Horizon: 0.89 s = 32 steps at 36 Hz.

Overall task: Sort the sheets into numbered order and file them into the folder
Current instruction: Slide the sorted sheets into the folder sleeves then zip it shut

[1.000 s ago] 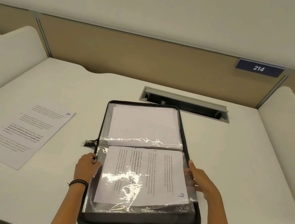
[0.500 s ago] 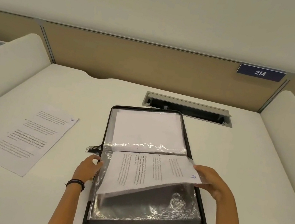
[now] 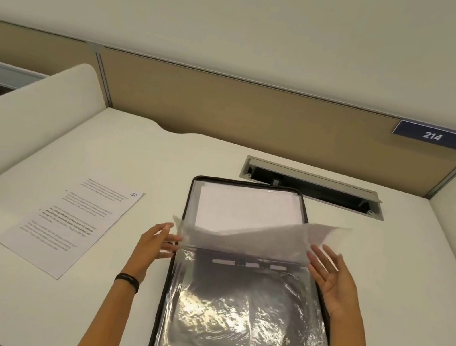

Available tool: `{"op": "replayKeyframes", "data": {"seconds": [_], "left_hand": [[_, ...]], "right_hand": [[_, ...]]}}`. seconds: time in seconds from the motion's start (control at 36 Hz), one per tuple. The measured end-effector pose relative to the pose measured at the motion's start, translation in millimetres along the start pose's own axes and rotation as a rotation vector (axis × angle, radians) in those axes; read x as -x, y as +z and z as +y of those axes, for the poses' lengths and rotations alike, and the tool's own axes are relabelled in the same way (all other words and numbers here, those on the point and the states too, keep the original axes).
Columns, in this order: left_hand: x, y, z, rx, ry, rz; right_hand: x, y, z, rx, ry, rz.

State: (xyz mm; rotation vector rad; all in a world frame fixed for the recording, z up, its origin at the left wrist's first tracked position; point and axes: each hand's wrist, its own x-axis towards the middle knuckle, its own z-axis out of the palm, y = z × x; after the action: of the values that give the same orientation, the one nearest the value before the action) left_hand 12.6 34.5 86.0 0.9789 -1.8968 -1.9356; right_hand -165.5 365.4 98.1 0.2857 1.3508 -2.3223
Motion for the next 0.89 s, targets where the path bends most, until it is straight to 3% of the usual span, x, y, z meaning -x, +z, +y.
{"op": "replayKeyframes", "data": {"seconds": [0.22, 0.5, 0.72, 0.89], "left_hand": [[-9, 8, 4, 0.1, 0.064, -0.01], [-19, 2, -6, 0.019, 0.05, -0.049], [-31, -29, -32, -0.194, 0.134, 0.065], [-47, -69, -57, -0.505, 0.266, 0.242]], "right_hand": [[-7, 15, 22, 0.053, -0.136, -0.04], [-9, 33, 57, 0.187, -0.067, -0.108], [-13, 57, 92, 0.364, -0.035, -0.116], [-20, 80, 121, 0.637, -0.102, -0.111]]}}
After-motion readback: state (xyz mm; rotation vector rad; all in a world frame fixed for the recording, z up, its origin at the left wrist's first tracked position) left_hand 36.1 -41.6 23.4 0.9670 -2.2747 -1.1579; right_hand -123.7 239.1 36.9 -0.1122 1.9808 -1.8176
